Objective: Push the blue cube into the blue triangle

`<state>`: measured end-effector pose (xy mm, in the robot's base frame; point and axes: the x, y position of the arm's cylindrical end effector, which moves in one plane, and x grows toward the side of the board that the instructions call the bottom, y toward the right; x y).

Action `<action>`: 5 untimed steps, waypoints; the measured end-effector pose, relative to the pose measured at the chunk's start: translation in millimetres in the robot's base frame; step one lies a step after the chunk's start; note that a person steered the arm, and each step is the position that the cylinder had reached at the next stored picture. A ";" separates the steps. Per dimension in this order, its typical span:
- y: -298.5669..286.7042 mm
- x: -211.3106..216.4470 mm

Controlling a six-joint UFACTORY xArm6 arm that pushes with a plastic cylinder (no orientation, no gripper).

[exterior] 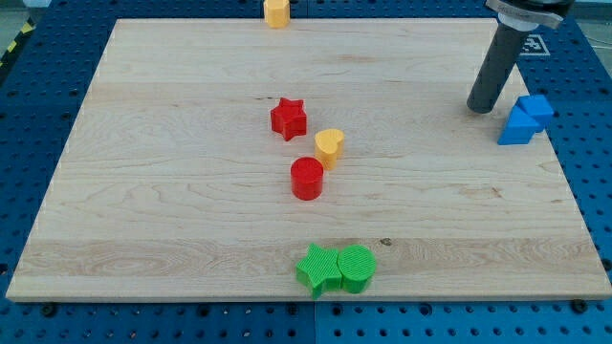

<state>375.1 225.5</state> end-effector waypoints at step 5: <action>79.0 -21.6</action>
<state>353.5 304.5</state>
